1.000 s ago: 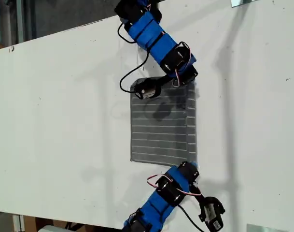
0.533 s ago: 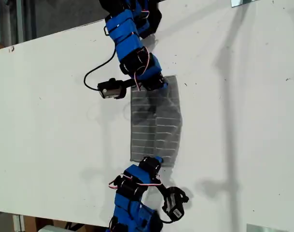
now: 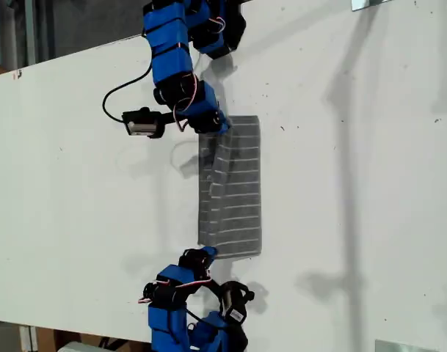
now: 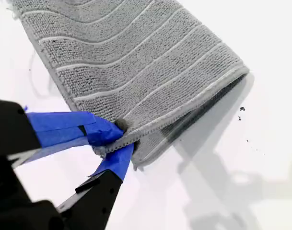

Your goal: Grasp corners of a square towel and fold twice.

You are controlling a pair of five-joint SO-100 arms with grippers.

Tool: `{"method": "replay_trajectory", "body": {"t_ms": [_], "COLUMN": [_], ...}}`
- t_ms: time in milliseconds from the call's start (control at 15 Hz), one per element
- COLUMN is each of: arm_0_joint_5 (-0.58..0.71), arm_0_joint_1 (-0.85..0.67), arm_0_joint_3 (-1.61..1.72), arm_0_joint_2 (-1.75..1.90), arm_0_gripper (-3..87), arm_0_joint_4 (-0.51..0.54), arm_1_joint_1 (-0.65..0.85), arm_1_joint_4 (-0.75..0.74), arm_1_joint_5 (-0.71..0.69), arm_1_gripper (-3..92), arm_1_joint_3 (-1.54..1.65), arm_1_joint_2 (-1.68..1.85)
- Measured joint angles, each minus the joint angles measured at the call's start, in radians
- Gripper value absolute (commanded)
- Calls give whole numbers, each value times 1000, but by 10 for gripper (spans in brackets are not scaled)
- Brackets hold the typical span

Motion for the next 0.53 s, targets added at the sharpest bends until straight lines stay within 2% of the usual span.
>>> {"method": "replay_trajectory", "body": {"t_ms": [200, 533], "arm_0_joint_5": [43, 147], "arm_0_joint_1": [-75, -210], "arm_0_joint_3": [74, 146], "arm_0_joint_2": [29, -54], "arm_0_gripper": [-1, -1], "arm_0_joint_4": [-40, -178], "arm_1_joint_1": [110, 253], "arm_1_joint_4": [-58, -230], "arm_1_joint_5": [-91, -187], "arm_1_gripper": [-1, -1], "arm_1_joint_3": [112, 359], "arm_1_joint_2": [49, 132]}}
